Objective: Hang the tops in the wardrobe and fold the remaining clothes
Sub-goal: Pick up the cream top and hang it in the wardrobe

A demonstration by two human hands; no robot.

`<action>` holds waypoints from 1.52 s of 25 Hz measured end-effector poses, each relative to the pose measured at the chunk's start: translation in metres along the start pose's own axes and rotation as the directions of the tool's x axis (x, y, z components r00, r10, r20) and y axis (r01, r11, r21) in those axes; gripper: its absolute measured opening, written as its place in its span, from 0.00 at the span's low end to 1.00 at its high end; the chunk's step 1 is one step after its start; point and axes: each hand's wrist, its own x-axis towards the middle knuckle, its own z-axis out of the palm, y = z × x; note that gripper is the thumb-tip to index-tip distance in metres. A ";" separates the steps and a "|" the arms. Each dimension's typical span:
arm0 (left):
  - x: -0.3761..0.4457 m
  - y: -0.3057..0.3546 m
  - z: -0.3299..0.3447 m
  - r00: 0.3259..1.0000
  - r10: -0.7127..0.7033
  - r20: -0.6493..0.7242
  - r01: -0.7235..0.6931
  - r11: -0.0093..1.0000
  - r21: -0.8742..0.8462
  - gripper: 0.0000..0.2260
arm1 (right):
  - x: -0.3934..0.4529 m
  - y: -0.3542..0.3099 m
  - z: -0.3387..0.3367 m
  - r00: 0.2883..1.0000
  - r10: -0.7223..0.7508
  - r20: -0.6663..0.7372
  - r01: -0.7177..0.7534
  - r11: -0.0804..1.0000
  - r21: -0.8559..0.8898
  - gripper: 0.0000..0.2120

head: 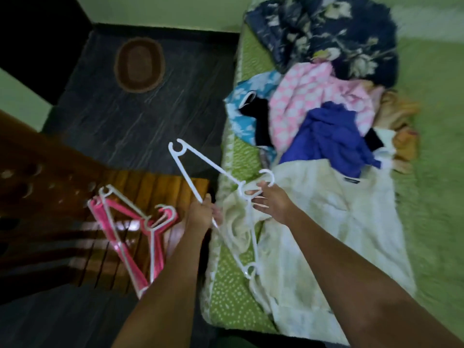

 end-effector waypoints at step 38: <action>-0.164 0.078 0.315 0.622 0.497 0.605 -0.470 -0.381 0.796 0.12 | -0.086 -0.124 -0.286 0.869 -0.491 0.060 0.454 0.745 -0.489 0.15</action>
